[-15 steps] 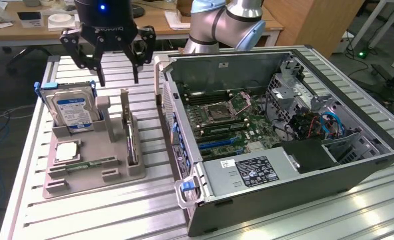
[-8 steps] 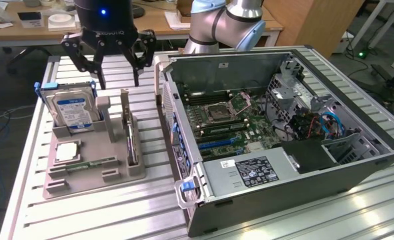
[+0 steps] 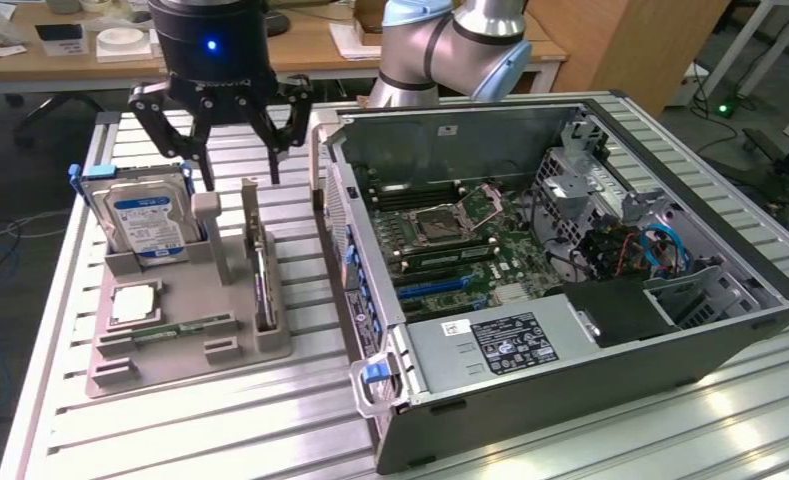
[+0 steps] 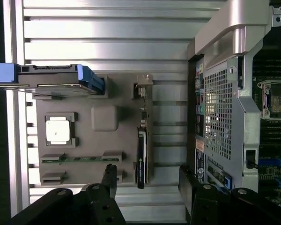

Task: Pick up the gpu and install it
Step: 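Pick up the gpu and move the gpu toward the slot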

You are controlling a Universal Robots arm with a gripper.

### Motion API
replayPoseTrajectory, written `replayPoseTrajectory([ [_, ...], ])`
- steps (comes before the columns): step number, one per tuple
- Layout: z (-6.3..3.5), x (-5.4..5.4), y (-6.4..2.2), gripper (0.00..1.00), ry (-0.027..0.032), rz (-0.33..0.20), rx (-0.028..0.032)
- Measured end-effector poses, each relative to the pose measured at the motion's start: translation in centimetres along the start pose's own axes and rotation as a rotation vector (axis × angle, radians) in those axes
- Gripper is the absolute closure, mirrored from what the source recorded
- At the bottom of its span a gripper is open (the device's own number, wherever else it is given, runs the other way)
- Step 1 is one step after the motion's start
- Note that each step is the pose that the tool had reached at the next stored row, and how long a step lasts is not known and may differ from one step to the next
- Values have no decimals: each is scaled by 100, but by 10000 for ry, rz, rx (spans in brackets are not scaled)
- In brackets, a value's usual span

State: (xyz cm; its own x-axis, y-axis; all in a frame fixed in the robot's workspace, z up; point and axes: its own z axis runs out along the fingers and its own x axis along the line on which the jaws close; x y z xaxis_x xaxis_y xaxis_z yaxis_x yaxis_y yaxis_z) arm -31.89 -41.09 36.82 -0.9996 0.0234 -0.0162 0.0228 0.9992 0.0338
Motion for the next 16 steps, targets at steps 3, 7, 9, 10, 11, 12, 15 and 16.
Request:
replayPoseTrajectory([
  [3, 54, -1, -3, 35, 9, -243, -4],
  [7, 113, -1, -5, 35, 13, -360, -7],
  [9, 134, 0, -7, 35, 13, -362, -6],
  [10, 143, 0, -7, 35, 13, -361, -6],
  [11, 152, 0, -8, 35, 13, -361, -6],
  [12, 161, 0, -8, 35, 13, -361, -6],
  [15, 183, 0, -9, 35, 14, -362, -5],
  [16, 191, 0, -9, 35, 13, -361, -6],
])
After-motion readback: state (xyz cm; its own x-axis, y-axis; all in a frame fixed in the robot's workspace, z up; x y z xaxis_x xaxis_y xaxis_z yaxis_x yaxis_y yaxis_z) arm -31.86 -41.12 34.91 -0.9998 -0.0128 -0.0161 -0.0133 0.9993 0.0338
